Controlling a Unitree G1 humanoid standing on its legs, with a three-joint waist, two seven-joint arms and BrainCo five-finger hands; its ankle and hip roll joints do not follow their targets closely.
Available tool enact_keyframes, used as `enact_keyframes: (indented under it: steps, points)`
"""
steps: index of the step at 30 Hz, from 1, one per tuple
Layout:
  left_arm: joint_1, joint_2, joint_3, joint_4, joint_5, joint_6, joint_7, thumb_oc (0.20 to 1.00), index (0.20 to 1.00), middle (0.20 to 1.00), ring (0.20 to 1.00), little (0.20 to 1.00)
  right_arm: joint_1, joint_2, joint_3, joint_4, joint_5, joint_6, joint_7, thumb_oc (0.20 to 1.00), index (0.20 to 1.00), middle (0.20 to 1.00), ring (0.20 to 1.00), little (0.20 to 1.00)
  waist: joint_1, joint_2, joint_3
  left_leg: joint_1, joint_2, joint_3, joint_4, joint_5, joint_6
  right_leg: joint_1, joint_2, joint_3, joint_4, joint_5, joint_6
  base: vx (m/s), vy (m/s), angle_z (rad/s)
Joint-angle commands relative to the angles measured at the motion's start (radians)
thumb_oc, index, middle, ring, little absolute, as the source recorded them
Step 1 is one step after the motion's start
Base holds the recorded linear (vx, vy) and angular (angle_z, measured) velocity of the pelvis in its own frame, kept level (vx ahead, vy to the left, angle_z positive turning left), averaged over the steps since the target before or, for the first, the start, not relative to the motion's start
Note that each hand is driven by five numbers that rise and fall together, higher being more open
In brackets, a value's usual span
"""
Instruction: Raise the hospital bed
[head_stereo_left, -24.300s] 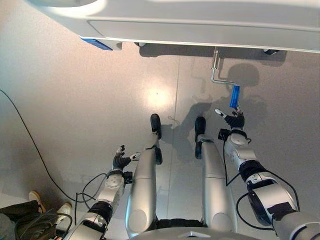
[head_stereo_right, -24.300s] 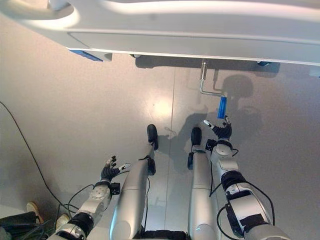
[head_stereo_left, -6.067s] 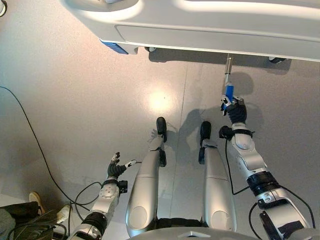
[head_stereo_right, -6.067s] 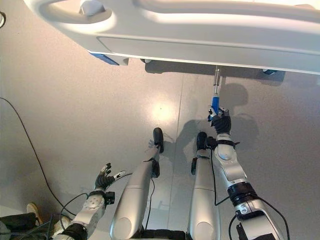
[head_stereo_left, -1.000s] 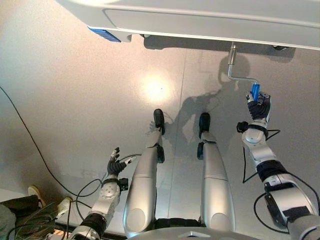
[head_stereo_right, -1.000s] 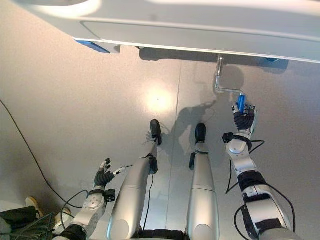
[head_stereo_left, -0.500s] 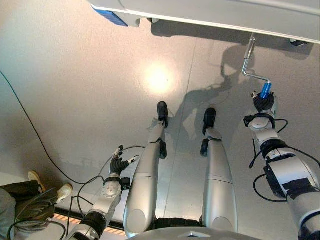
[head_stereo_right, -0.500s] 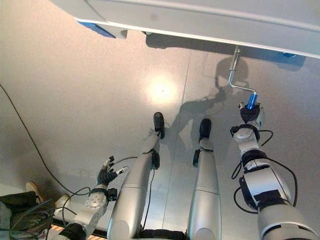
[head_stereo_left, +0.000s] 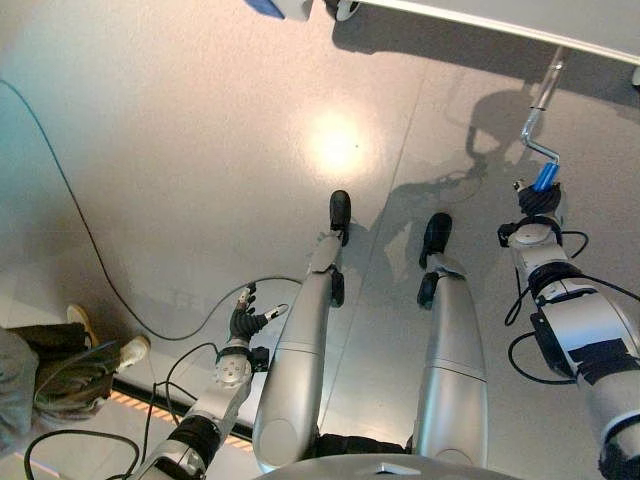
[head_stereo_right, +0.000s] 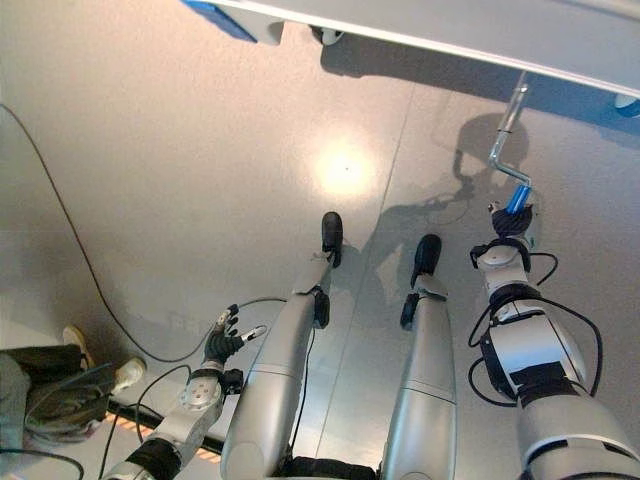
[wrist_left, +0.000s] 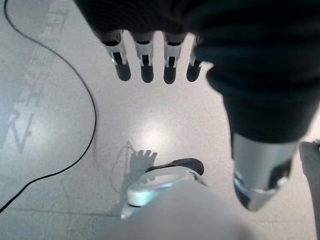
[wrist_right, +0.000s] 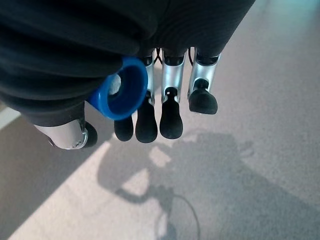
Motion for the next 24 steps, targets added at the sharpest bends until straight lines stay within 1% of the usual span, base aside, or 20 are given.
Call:
enact_keyframes:
  steps: [1, 9, 13, 15, 18, 19, 20, 23, 24]
  points:
    - [-0.020, -0.028, -0.036, -0.001, -0.027, -0.010, 0.002, 1.000, 1.000, 1.000, 1.000, 1.000, -0.037, -0.017, 0.095, -0.024, -0.049, -0.009, 0.045, 0.200, 0.200, 0.200, 0.200, 0.200, 0.023, 0.119, -0.013, -0.041, -0.016, -0.015, 0.151, -0.102, -0.037, -0.002, 0.002, -0.009, -0.057, 0.099, 0.064, 0.02, 0.027, 0.11]
    - [-0.029, -0.014, -0.049, -0.015, -0.029, -0.018, 0.005, 1.000, 1.000, 1.000, 1.000, 1.000, -0.134, -0.045, 0.148, -0.027, -0.095, -0.004, 0.055, 0.200, 0.200, 0.200, 0.200, 0.200, 0.056, 0.143, -0.013, -0.117, -0.037, -0.035, 0.204, -0.111, -0.039, -0.062, -0.030, -0.023, 0.017, 0.072, 0.069, 0.02, 0.017, 0.12]
    - [-0.033, -0.005, -0.051, -0.019, -0.027, -0.021, 0.003, 1.000, 1.000, 1.000, 1.000, 1.000, -0.179, -0.043, 0.175, -0.055, -0.105, -0.015, 0.060, 0.200, 0.200, 0.200, 0.200, 0.200, 0.070, 0.154, -0.013, -0.145, -0.047, -0.041, 0.226, -0.114, -0.039, -0.084, -0.039, -0.026, 0.051, 0.060, 0.068, 0.02, 0.023, 0.14]
    - [-0.039, -0.004, -0.049, -0.018, -0.030, -0.023, 0.004, 1.000, 1.000, 1.000, 1.000, 1.000, -0.188, -0.028, 0.184, -0.111, -0.089, -0.036, 0.051, 0.200, 0.200, 0.200, 0.200, 0.200, 0.070, 0.154, -0.013, -0.153, -0.049, -0.041, 0.237, -0.116, -0.039, -0.093, -0.043, -0.024, 0.063, 0.056, 0.066, 0.03, 0.043, 0.10]
    - [-0.036, 0.003, -0.040, -0.015, -0.033, -0.026, 0.008, 1.000, 1.000, 1.000, 1.000, 1.000, -0.202, 0.016, 0.214, -0.211, -0.082, -0.063, 0.044, 0.200, 0.200, 0.200, 0.200, 0.200, 0.063, 0.143, -0.013, -0.161, -0.048, -0.037, 0.242, -0.118, -0.041, -0.104, -0.039, -0.021, 0.066, 0.056, 0.064, 0.03, 0.055, 0.02]
    - [-0.033, 0.007, -0.029, -0.007, -0.041, -0.028, 0.015, 1.000, 1.000, 1.000, 1.000, 1.000, -0.210, 0.050, 0.229, -0.266, -0.082, -0.073, 0.036, 0.200, 0.200, 0.200, 0.200, 0.200, 0.054, 0.131, -0.013, -0.164, -0.047, -0.033, 0.243, -0.117, -0.042, -0.109, -0.035, -0.017, 0.067, 0.058, 0.063, 0.02, 0.037, -0.04]
    - [-0.033, 0.007, -0.029, -0.007, -0.041, -0.028, 0.015, 1.000, 1.000, 1.000, 1.000, 1.000, -0.210, 0.050, 0.229, -0.266, -0.082, -0.073, 0.036, 0.200, 0.200, 0.200, 0.200, 0.200, 0.054, 0.131, -0.013, -0.164, -0.047, -0.033, 0.243, -0.117, -0.042, -0.109, -0.035, -0.017, 0.067, 0.058, 0.063, 0.02, 0.036, -0.02]
    - [-0.015, 0.016, -0.012, -0.006, -0.051, -0.030, 0.027, 1.000, 1.000, 1.000, 1.000, 1.000, -0.191, 0.119, 0.266, -0.469, -0.098, -0.100, 0.021, 0.200, 0.200, 0.200, 0.200, 0.200, 0.032, 0.106, -0.013, -0.158, -0.043, -0.025, 0.236, -0.117, -0.043, -0.108, -0.033, -0.018, 0.055, 0.065, 0.060, 0.03, 0.021, -0.01]
    - [0.010, 0.019, -0.015, -0.005, -0.054, -0.030, 0.030, 1.000, 1.000, 1.000, 1.000, 1.000, -0.158, 0.132, 0.264, -0.530, -0.097, -0.109, 0.017, 0.200, 0.200, 0.200, 0.200, 0.200, 0.023, 0.095, -0.013, -0.119, -0.043, -0.018, 0.249, -0.154, -0.044, -0.073, -0.033, -0.008, 0.068, 0.031, 0.065, 0.00, 0.025, -0.10]
